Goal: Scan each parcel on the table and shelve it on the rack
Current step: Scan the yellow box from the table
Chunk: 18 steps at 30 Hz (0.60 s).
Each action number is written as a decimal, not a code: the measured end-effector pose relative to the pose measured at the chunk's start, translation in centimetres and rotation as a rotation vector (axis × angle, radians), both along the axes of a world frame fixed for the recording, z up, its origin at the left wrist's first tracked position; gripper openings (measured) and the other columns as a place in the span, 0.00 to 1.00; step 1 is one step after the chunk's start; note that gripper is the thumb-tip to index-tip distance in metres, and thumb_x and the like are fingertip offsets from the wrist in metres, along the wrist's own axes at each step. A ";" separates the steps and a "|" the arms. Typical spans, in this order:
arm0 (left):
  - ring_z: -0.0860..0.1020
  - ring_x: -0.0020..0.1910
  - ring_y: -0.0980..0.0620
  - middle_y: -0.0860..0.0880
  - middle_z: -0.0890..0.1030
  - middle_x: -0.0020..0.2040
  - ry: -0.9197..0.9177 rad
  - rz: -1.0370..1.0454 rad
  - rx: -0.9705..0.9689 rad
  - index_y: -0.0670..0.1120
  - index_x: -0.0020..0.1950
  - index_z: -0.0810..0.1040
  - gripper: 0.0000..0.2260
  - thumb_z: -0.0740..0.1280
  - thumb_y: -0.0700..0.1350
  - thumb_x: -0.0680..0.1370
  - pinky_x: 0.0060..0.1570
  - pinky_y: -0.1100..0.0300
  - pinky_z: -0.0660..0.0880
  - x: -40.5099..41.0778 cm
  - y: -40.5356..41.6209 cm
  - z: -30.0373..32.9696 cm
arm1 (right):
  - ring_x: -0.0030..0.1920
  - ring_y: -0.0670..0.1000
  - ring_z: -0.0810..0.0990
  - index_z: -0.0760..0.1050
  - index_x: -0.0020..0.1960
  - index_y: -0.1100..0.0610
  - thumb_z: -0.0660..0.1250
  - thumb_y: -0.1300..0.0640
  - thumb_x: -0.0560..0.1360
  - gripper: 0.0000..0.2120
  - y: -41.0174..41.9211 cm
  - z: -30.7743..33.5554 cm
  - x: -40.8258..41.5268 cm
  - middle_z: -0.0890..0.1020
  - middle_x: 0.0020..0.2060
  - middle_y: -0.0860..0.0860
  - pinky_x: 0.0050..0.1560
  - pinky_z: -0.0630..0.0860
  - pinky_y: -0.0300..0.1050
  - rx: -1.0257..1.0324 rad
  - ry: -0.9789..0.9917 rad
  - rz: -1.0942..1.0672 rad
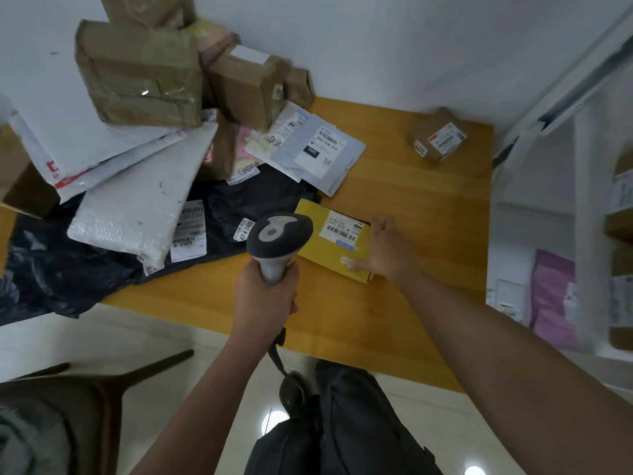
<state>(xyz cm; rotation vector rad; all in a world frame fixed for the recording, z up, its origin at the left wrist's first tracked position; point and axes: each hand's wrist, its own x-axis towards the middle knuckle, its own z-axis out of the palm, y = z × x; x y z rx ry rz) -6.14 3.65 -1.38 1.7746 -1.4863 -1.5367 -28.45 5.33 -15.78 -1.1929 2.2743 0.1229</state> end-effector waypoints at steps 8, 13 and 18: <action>0.73 0.22 0.54 0.44 0.76 0.29 0.006 -0.021 -0.022 0.34 0.45 0.75 0.11 0.67 0.43 0.79 0.23 0.66 0.70 -1.2 0.1 0.3 | 0.43 0.53 0.83 0.77 0.49 0.56 0.58 0.35 0.78 0.24 1.5 0.8 1.5 0.84 0.43 0.53 0.48 0.80 0.49 0.069 -0.132 -0.180; 0.73 0.22 0.54 0.44 0.75 0.29 -0.006 -0.010 -0.017 0.36 0.43 0.75 0.11 0.68 0.43 0.79 0.23 0.66 0.70 -1.1 -0.1 0.2 | 0.64 0.57 0.72 0.66 0.68 0.58 0.70 0.44 0.74 0.29 -1.3 1.9 0.5 0.73 0.64 0.55 0.57 0.74 0.52 -0.185 -0.012 -0.066; 0.74 0.22 0.53 0.44 0.76 0.29 -0.032 0.014 -0.016 0.37 0.43 0.75 0.09 0.68 0.42 0.78 0.22 0.65 0.70 -0.7 -0.3 -0.2 | 0.78 0.61 0.41 0.40 0.79 0.50 0.81 0.43 0.61 0.63 -4.1 1.2 -0.1 0.41 0.79 0.51 0.74 0.49 0.66 0.003 -0.119 0.338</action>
